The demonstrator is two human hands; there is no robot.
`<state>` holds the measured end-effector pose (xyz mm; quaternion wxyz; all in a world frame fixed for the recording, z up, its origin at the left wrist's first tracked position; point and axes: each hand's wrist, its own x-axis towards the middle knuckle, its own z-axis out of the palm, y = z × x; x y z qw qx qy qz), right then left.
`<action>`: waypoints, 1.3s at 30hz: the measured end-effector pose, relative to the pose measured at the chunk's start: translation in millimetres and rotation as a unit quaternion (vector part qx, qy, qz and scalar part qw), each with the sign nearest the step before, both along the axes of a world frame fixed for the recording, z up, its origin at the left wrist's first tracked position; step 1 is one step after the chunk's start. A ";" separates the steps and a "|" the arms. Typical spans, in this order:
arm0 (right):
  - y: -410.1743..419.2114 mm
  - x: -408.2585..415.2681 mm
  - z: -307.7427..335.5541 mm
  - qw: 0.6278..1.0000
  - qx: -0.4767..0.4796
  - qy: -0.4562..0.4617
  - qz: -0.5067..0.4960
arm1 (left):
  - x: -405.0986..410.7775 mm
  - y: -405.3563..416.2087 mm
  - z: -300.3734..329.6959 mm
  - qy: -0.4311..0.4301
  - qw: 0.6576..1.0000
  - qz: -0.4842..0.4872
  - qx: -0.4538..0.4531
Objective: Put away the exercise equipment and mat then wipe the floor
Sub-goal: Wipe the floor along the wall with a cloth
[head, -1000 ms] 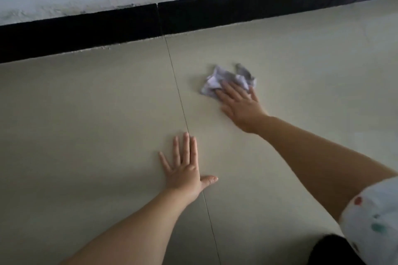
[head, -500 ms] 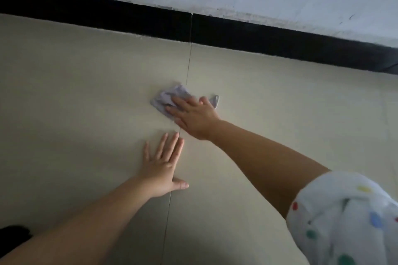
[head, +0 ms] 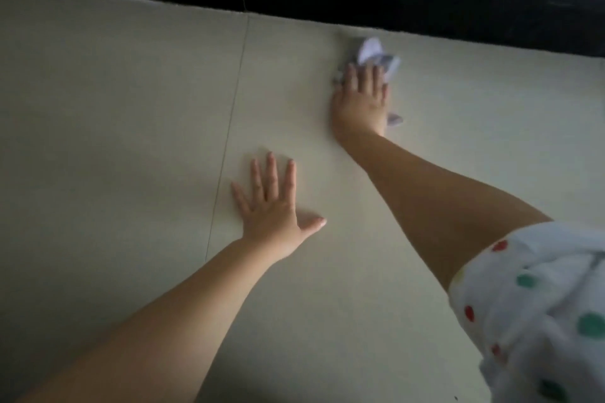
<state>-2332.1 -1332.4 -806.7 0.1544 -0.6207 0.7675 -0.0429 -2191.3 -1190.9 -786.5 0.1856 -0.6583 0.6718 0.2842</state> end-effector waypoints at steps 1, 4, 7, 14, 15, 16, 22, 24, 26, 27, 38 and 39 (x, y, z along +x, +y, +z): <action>5.5 26.4 0.1 0.993 -0.001 -0.004 0.116 | -2.5 -0.1 2.4 -0.004 1.000 0.009 0.003; 16.2 56.2 3.3 0.932 0.034 0.005 0.361 | -13.7 0.3 8.1 -0.006 0.999 0.037 0.021; 9.6 3.1 4.0 0.949 0.025 0.012 0.313 | -12.1 4.4 3.6 0.012 0.999 0.038 0.029; 40.2 -209.8 11.3 0.975 0.022 0.005 -0.223 | -2.5 7.2 -4.9 0.016 1.000 0.015 0.011; 42.9 -217.9 12.6 0.954 0.033 0.002 -0.299 | -2.6 7.3 -5.2 0.015 1.000 0.013 0.008; 43.9 -214.6 13.5 0.936 0.039 0.004 -0.349 | -2.8 7.1 -5.4 0.013 1.000 0.011 0.008; 73.1 -53.6 -4.4 0.998 -0.049 0.001 0.031 | -6.8 9.7 -2.7 0.014 0.999 0.022 -0.023; 88.0 -21.1 -4.7 0.972 0.005 -0.008 0.237 | -12.5 11.7 1.9 0.003 0.999 0.013 -0.042; 83.7 -36.4 -4.5 0.942 -0.003 -0.015 0.334 | -23.0 14.5 6.8 0.000 0.999 -0.016 -0.045; 76.6 -54.2 -4.5 0.938 -0.014 -0.013 0.347 | -30.7 15.3 8.2 0.003 0.999 -0.031 -0.041; 63.6 -292.4 9.1 0.941 0.042 0.000 -0.337 | -80.6 9.0 -3.9 -0.005 0.999 -0.023 0.033; 64.6 -273.1 7.0 0.938 0.022 0.002 -0.347 | -80.8 8.5 -3.4 -0.007 0.999 -0.023 0.033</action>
